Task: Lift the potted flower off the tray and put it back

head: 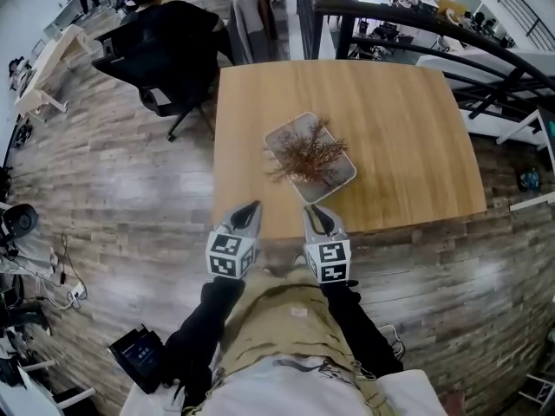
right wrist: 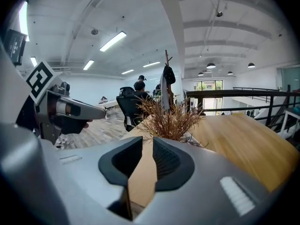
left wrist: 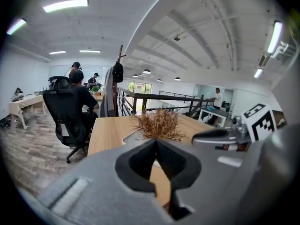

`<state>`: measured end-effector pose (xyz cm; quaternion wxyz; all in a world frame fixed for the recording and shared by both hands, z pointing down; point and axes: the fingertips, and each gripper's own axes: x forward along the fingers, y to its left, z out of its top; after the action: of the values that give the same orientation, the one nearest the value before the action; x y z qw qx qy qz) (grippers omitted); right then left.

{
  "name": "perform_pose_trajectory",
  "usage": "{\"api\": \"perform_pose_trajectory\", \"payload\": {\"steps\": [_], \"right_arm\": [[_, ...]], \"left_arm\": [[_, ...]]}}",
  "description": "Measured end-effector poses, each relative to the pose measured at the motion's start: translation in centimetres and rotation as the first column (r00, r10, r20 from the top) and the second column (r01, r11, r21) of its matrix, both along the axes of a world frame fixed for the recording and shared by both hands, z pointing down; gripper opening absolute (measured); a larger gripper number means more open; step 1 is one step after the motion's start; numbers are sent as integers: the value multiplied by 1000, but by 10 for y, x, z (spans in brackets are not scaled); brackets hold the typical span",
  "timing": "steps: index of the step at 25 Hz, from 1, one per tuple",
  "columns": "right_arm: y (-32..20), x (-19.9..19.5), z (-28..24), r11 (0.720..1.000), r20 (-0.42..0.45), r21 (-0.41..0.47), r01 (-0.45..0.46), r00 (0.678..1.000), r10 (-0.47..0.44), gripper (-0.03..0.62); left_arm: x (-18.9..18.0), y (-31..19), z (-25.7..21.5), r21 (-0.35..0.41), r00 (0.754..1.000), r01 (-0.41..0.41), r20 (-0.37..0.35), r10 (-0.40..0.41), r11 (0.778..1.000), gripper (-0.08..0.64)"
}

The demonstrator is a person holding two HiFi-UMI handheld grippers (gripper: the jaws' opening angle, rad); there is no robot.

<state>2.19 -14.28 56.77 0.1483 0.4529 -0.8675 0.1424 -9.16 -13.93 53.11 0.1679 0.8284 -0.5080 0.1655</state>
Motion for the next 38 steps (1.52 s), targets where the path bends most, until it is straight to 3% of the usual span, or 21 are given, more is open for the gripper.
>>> {"api": "perform_pose_trajectory", "payload": {"steps": [9,17,26,38], "right_arm": [[-36,-14,99,998,-71,-60,-8,997,4,241],[-85,-19,163,990,-113,-108,-89,991,77,369],[-139,-19,176,985,-129,-80,-155,981,144,434],[-168,-26,185,979,-113,-59,-195,976,188,451]], "left_arm": [[-10,5,50,13,998,-43,40,43,999,2],[-15,-6,96,12,996,-69,58,68,998,2],[-10,-32,114,15,992,-108,61,107,994,2],[-23,-37,123,45,992,-102,76,98,994,2]]}}
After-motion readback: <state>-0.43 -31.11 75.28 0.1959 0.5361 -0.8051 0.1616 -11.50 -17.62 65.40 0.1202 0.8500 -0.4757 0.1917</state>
